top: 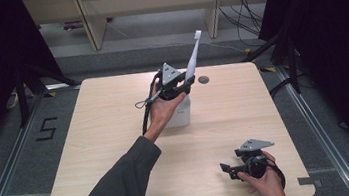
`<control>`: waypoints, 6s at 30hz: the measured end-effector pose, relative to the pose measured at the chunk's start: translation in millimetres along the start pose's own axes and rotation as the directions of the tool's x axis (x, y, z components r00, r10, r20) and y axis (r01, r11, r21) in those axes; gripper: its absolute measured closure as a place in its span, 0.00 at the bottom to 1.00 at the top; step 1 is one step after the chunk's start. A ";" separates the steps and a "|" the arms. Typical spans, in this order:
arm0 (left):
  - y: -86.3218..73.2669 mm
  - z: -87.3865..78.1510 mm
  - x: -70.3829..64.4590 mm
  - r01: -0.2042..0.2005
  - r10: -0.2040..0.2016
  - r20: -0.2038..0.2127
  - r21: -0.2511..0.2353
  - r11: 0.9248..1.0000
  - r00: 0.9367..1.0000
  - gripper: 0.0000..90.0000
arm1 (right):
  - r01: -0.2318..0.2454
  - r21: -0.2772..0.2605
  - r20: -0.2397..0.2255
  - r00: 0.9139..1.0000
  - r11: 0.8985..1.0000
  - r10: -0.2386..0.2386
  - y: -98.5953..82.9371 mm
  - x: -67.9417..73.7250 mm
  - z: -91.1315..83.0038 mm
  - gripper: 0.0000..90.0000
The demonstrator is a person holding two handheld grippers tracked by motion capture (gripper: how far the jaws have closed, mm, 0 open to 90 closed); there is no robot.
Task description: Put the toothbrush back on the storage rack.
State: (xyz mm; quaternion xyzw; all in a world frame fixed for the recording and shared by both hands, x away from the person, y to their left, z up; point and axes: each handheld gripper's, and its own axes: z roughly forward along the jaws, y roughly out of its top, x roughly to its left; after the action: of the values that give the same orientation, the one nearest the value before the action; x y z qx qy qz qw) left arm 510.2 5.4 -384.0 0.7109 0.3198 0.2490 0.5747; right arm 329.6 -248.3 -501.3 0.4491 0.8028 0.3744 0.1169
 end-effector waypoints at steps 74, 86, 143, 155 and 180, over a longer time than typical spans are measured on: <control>-50.3 -5.9 0.9 0.035 -0.034 -0.011 0.077 0.996 0.999 0.73 | 0.010 0.009 -0.007 1.000 1.000 -0.010 -0.2 1.1 2.3 0.22; -46.1 -11.4 -3.0 0.005 -0.004 -0.009 0.076 0.997 1.000 0.74 | 0.013 0.011 -0.004 1.000 1.000 -0.013 -0.3 1.0 2.5 0.22; -34.7 -49.7 0.1 0.026 -0.023 -0.022 0.162 0.987 1.000 0.40 | 0.011 0.011 -0.005 1.000 1.000 -0.011 -0.2 1.0 2.4 0.22; -37.3 -86.0 9.2 0.013 -0.010 -0.012 0.195 0.981 1.000 0.31 | 0.005 0.013 -0.003 1.000 1.000 -0.005 -0.3 1.2 2.5 0.22; -62.1 -132.9 9.3 -0.014 0.005 0.041 0.223 0.975 0.999 0.26 | 0.004 0.013 -0.003 1.000 1.000 -0.004 -0.1 1.2 2.3 0.22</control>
State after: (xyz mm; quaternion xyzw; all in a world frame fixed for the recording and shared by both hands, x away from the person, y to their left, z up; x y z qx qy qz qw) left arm 410.0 108.1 -416.1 0.7774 0.3306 0.1998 0.4964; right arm 330.0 -246.2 -502.8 0.4478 0.8063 0.3693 0.1136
